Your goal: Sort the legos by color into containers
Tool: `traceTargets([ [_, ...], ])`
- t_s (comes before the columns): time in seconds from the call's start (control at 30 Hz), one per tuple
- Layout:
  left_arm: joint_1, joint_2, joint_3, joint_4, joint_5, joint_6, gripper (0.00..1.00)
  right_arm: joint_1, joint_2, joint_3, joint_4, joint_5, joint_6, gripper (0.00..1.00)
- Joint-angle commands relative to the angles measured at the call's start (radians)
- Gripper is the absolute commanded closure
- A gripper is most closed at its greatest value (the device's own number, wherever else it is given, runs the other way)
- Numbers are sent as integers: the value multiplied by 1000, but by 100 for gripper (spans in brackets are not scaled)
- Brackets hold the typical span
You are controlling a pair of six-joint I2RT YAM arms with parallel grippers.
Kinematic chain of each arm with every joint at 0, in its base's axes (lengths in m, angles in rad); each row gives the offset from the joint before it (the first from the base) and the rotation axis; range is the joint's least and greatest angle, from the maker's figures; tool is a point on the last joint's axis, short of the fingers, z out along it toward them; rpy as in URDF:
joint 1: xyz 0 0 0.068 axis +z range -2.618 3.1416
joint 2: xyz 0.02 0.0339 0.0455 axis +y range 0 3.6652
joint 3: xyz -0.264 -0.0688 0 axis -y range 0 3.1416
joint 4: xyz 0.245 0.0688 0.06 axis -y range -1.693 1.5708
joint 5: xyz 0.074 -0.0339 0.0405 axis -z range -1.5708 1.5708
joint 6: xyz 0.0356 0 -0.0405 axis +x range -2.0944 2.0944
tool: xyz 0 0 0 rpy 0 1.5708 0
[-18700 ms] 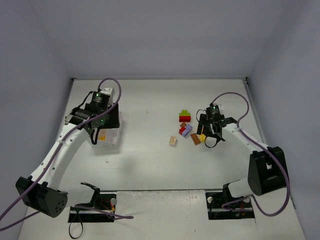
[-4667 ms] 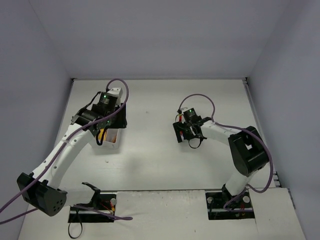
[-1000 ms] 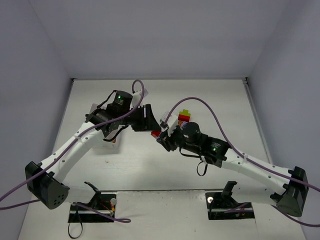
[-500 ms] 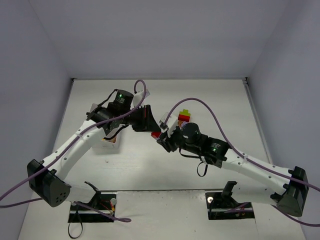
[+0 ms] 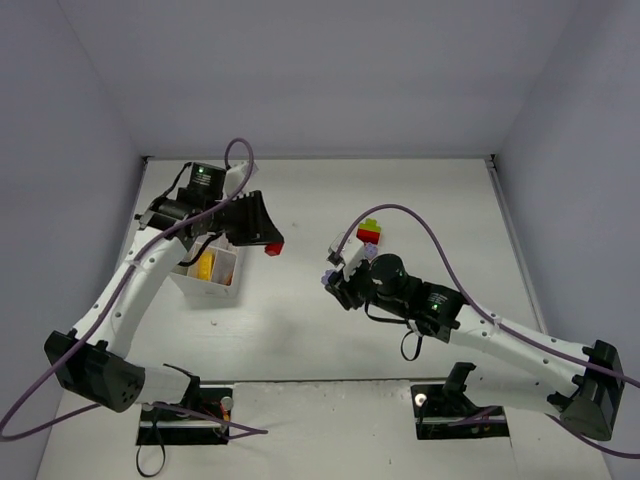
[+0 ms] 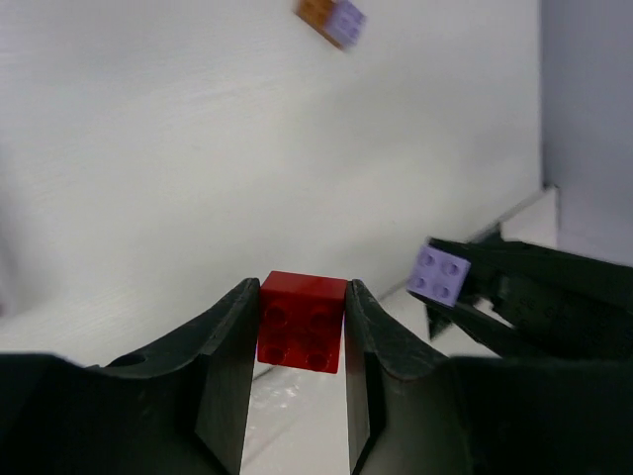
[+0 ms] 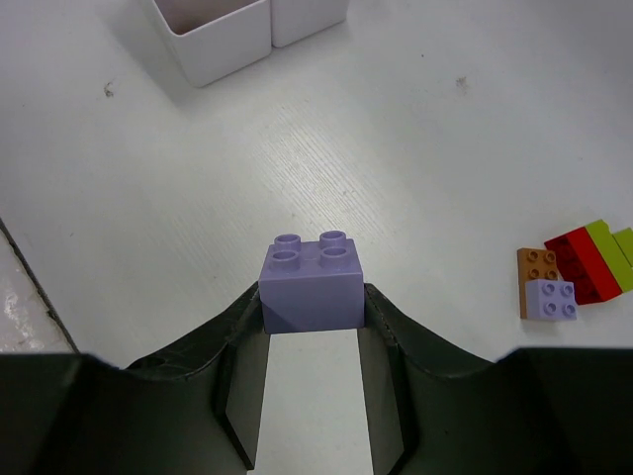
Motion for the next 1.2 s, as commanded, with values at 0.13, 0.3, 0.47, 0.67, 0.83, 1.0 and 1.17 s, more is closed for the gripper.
traceTargets([
  [0.13, 60, -35, 146, -140, -694, 193, 100, 0, -45, 7, 27, 26, 36, 100],
  [0.3, 91, 19, 163, -92, -964, 286, 100, 3, -55, 4, 12, 25, 51, 99],
  [0.47, 127, 99, 139, -1, -1024, 339, 100, 0, -64, 3, -4, 26, 51, 99],
  [0.67, 178, 168, 138, 74, -1029, 379, 100, 0, -73, 0, -11, 62, 51, 99],
  [0.83, 184, 234, 151, 103, -1047, 400, 95, -2, -82, -14, -16, 71, 53, 99],
  [1.0, 189, 289, 157, 108, -1047, 400, 93, -7, -97, -29, -24, 83, 53, 99],
  [1.17, 190, 332, 142, 123, -1058, 400, 84, -16, -96, -30, -30, 82, 47, 99],
])
